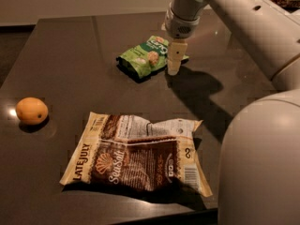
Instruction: Pick green rice chip bag
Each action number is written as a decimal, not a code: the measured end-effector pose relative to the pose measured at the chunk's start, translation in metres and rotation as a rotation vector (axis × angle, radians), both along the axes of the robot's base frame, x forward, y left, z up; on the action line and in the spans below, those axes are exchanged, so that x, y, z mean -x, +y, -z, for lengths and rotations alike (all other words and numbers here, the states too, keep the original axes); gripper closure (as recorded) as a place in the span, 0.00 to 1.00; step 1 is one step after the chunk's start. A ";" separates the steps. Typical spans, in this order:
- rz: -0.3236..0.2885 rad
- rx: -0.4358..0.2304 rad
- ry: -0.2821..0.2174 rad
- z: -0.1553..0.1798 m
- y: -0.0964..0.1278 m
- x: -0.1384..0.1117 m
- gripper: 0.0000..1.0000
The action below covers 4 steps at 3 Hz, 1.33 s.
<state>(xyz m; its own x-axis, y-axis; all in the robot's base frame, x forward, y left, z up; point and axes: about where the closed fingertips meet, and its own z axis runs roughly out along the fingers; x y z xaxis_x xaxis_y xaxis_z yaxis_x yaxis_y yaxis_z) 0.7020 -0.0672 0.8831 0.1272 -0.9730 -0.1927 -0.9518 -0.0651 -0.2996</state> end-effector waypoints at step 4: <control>-0.131 0.007 0.034 -0.001 0.057 0.004 0.32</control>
Offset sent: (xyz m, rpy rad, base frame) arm -0.0018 0.0522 0.0170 0.0064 0.0097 0.1194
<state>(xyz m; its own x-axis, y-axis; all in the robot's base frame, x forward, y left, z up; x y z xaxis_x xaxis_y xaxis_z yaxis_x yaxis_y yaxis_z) 0.6976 -0.0103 0.8837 0.2465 -0.9498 -0.1924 -0.9447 -0.1913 -0.2662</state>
